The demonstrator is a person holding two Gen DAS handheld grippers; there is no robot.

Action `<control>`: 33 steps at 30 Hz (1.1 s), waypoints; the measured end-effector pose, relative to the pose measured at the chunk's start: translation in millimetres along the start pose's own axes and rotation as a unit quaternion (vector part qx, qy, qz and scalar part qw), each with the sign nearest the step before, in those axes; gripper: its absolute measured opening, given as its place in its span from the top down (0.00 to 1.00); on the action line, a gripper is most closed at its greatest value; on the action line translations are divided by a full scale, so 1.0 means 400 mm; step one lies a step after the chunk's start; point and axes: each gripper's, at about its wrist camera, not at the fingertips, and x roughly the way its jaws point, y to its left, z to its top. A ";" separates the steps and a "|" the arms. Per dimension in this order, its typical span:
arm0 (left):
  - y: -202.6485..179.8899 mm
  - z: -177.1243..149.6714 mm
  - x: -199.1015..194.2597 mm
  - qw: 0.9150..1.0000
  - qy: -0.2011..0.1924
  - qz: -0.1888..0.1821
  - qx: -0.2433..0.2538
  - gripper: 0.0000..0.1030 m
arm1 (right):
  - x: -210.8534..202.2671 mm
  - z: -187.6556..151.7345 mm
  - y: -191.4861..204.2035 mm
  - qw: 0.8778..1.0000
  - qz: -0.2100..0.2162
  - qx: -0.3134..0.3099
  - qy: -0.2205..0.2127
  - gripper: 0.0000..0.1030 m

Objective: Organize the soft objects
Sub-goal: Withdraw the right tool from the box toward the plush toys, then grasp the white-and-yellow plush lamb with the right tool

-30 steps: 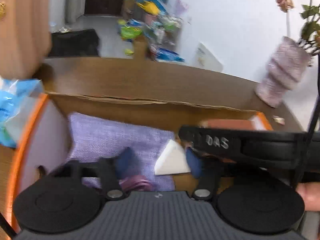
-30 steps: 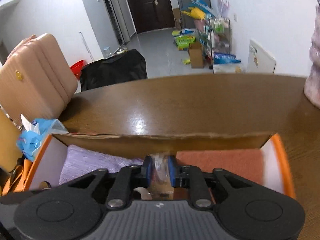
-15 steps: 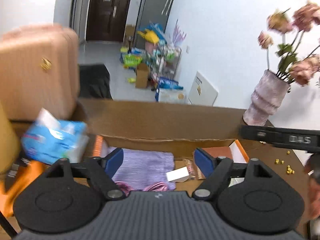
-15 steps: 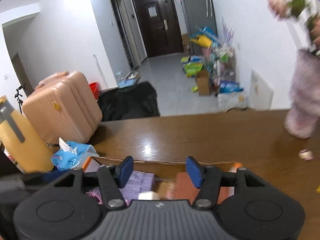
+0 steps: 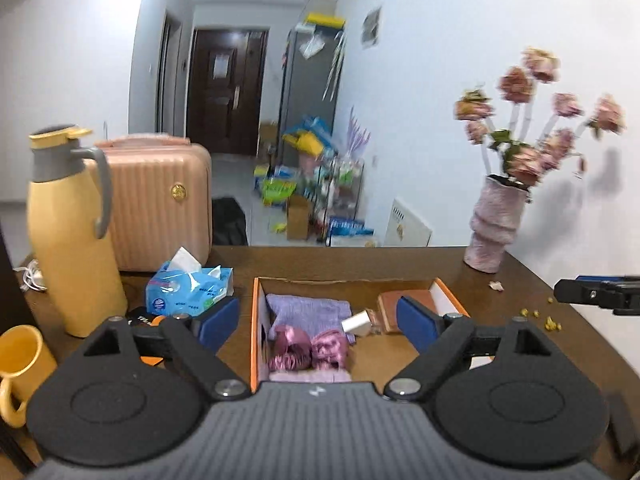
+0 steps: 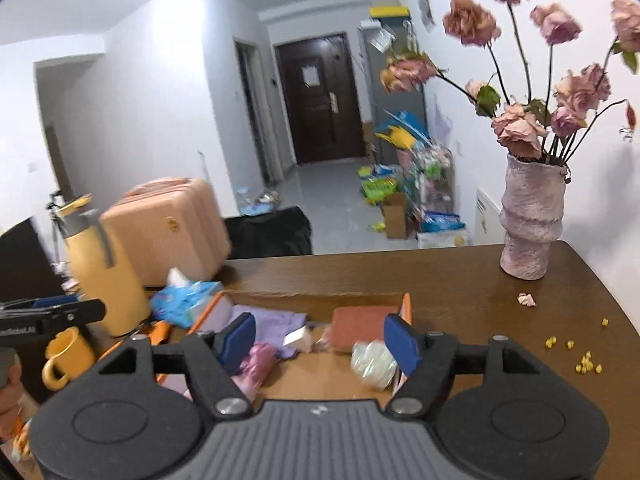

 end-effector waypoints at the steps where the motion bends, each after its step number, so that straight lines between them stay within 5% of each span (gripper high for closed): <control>1: -0.006 -0.040 -0.029 1.000 -0.013 -0.002 0.012 0.13 | -0.036 -0.035 0.008 1.000 0.005 -0.006 -0.008 0.31; 6: -0.040 -0.246 -0.166 0.997 -0.044 0.013 0.068 0.12 | -0.185 -0.240 0.059 0.998 0.007 -0.032 -0.050 0.29; 12: -0.057 -0.455 -0.365 0.996 -0.074 -0.017 0.049 0.05 | -0.336 -0.512 0.134 0.994 0.002 -0.079 -0.070 0.20; 17: -0.060 -0.540 -0.413 0.997 -0.027 -0.056 0.040 0.05 | -0.433 -0.676 0.156 0.997 0.023 -0.050 -0.055 0.20; 25: -0.087 -0.560 -0.342 0.997 -0.003 -0.062 0.036 0.05 | -0.434 -0.693 0.132 0.998 0.001 -0.031 -0.051 0.20; 33: -0.130 -0.538 -0.186 0.997 0.027 -0.063 0.046 0.05 | -0.258 -0.656 0.040 0.999 -0.033 -0.023 -0.012 0.22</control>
